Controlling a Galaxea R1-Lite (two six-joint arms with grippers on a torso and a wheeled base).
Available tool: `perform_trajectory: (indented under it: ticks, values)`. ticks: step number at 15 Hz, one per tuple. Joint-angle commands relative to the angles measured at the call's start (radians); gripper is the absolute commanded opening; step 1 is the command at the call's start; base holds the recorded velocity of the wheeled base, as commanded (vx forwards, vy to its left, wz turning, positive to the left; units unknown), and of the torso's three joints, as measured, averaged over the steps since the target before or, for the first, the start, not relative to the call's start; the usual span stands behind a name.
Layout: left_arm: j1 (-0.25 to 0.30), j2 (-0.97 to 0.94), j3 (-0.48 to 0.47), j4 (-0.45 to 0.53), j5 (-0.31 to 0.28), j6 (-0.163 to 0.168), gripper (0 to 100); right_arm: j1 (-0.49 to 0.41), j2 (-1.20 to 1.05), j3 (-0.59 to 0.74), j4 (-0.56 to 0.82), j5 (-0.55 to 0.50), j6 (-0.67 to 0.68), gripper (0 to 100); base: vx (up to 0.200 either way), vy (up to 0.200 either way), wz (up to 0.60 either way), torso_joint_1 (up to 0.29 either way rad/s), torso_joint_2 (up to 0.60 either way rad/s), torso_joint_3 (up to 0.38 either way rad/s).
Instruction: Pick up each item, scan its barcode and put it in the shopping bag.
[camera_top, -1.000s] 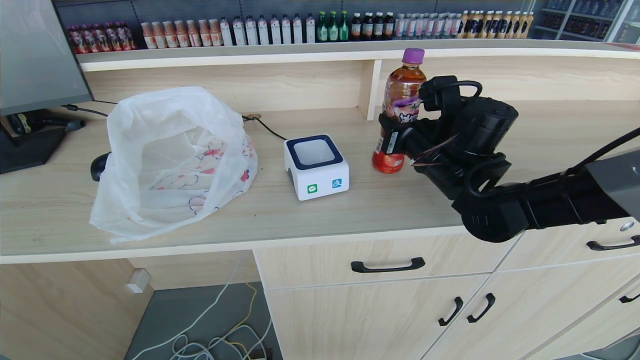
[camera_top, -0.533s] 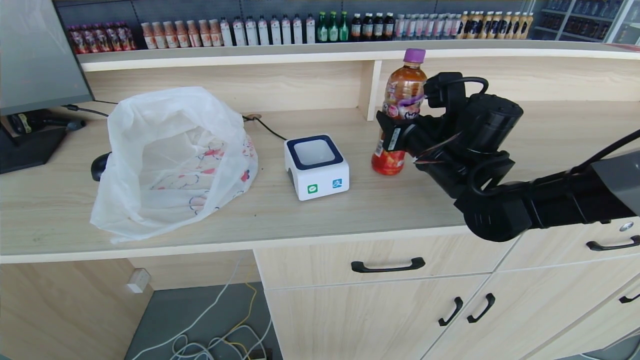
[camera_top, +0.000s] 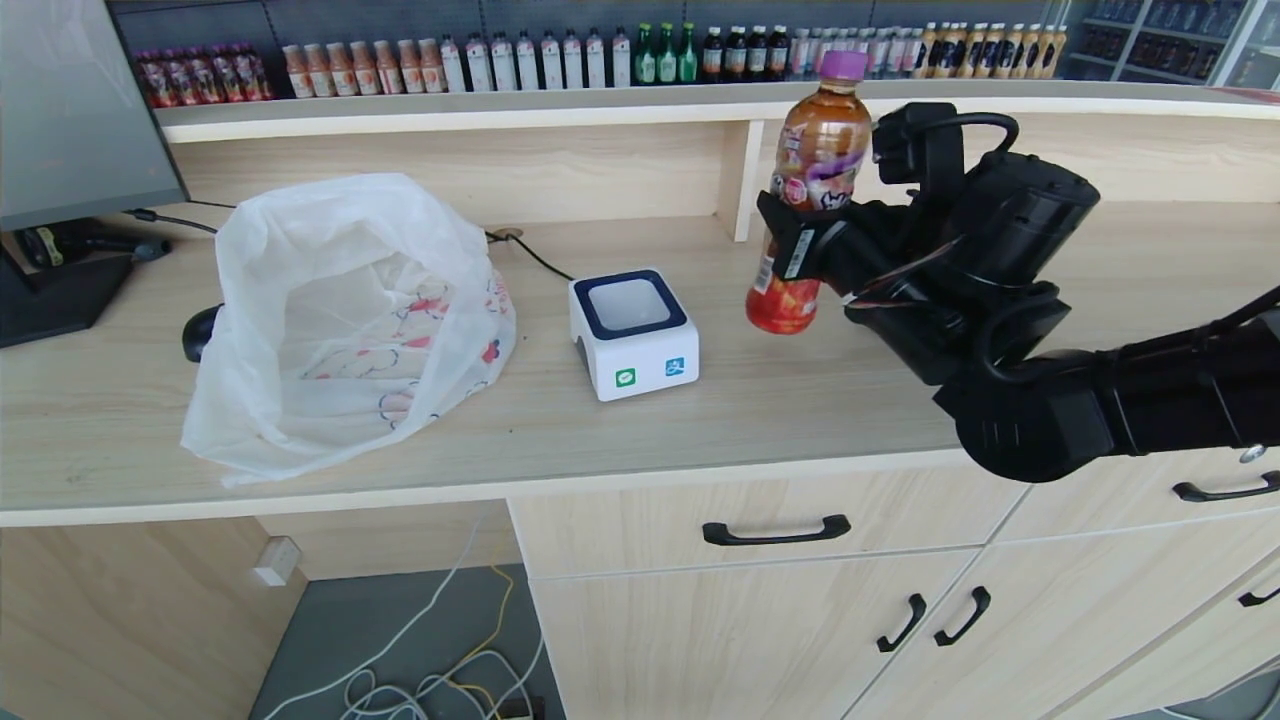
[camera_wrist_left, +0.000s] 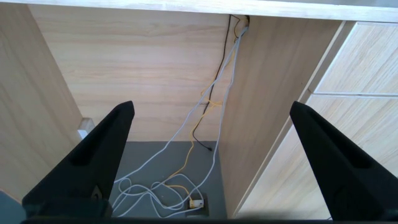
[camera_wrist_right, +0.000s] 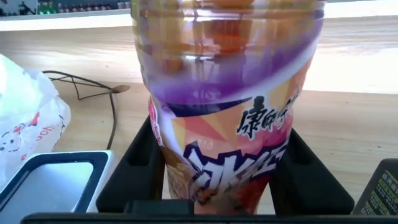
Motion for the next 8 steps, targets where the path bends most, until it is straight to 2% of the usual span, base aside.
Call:
perform_trajectory:
  ticks: [1, 8]
  values:
    - [0.0, 0.0, 0.0, 0.0, 0.0, 0.0, 100, 0.021, -0.147, 0.089, 0.0, -0.002, -0.024, 0, 0.0, 0.0, 0.0, 0.0, 0.0, 0.0]
    - [0.0, 0.0, 0.0, 0.0, 0.0, 0.0, 100, 0.078, -0.513, 0.479, 0.005, -0.009, -0.07, 0, 0.0, 0.0, 0.0, 0.0, 0.0, 0.0]
